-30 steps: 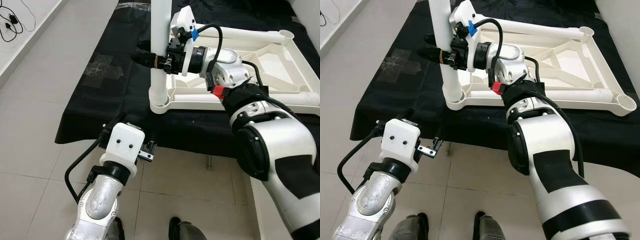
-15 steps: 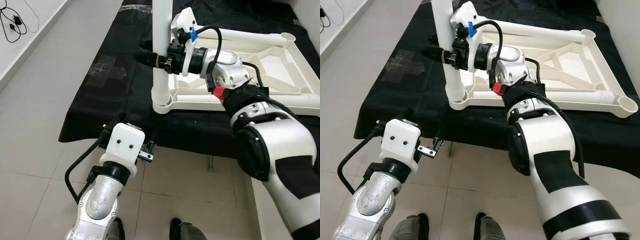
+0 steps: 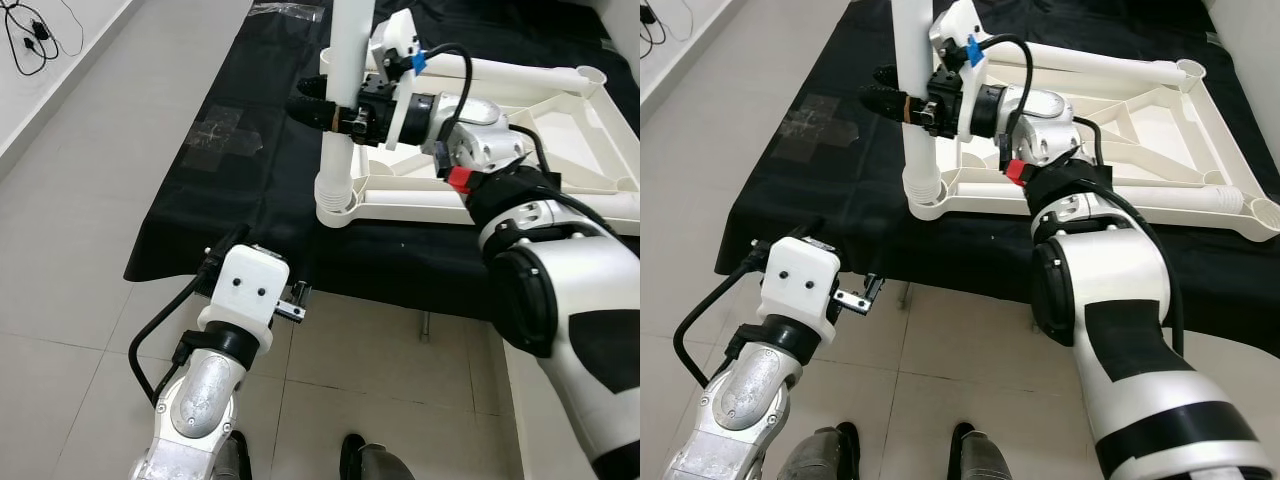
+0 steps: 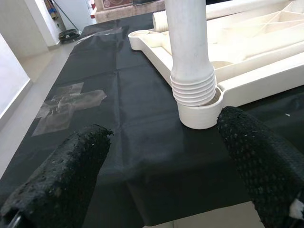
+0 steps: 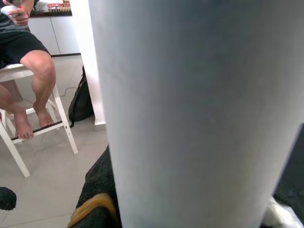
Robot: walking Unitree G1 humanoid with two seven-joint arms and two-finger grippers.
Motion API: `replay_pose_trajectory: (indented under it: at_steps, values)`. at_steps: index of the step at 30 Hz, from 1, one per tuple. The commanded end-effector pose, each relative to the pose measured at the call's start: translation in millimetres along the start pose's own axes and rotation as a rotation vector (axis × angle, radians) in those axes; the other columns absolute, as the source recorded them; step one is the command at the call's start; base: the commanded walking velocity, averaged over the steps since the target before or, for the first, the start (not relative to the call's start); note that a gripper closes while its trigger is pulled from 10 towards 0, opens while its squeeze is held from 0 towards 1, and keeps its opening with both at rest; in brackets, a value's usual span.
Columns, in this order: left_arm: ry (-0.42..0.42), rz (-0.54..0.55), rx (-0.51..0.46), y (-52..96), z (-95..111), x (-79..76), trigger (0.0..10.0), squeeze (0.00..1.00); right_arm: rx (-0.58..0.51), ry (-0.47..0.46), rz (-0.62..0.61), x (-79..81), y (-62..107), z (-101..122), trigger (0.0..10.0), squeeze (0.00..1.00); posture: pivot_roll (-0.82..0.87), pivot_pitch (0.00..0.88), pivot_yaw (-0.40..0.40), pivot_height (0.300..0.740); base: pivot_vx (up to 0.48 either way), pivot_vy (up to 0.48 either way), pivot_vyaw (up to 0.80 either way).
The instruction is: Building children table
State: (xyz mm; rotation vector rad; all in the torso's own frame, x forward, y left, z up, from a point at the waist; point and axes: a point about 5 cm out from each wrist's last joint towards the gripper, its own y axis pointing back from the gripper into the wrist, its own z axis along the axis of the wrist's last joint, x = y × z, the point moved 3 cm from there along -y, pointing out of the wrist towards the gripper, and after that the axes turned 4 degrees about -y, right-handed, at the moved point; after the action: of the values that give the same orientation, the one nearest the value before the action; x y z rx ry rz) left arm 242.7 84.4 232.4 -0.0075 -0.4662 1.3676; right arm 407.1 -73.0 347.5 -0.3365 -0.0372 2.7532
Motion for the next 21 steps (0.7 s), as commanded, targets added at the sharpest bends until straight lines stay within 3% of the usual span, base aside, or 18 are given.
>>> replay_pose_trajectory:
  at_steps: [1, 16, 21]
  values:
    - [0.010, -0.006, 0.002, 2.6, 0, -1.5, 10.0, 0.00, 0.059, -0.048, -0.033, -3.1, 7.2, -19, 10.0, 0.00, 0.14, 0.312, -0.089, 0.740, 0.000, 0.000, 0.00]
    - [0.005, -0.005, 0.003, 2.7, 0, -0.4, 10.0, 0.00, -0.026, -0.060, -0.046, -10.4, 19.3, 0, 10.0, 0.00, 0.14, 0.308, -0.088, 0.740, 0.000, 0.000, 0.00]
    - [0.006, -0.014, 0.000, 2.2, 0, -1.7, 10.0, 0.00, 0.018, -0.064, -0.052, -9.8, 21.3, -12, 10.0, 0.00, 0.14, 0.304, -0.081, 0.740, 0.000, 0.000, 0.00]
